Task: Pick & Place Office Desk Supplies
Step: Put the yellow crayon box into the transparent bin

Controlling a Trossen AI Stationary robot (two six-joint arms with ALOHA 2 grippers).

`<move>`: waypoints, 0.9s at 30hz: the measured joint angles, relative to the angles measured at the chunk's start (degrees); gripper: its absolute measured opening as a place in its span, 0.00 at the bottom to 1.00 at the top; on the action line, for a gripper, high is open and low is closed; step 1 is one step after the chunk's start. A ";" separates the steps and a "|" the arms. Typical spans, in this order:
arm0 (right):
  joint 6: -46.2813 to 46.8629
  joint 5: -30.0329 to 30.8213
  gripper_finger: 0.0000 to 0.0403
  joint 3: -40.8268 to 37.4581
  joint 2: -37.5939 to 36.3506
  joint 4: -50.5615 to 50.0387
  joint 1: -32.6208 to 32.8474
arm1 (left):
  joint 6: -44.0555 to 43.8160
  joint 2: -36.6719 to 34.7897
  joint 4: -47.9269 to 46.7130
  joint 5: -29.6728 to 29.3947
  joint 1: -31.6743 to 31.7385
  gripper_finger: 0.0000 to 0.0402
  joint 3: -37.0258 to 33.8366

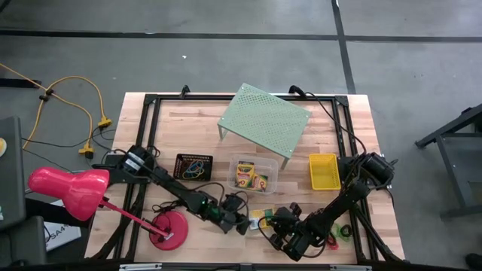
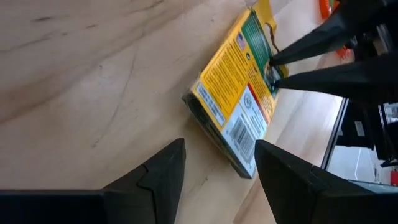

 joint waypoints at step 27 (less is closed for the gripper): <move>-6.41 -1.12 0.18 0.00 0.18 7.61 -2.82 | 2.69 0.11 1.74 2.07 1.57 0.47 -0.07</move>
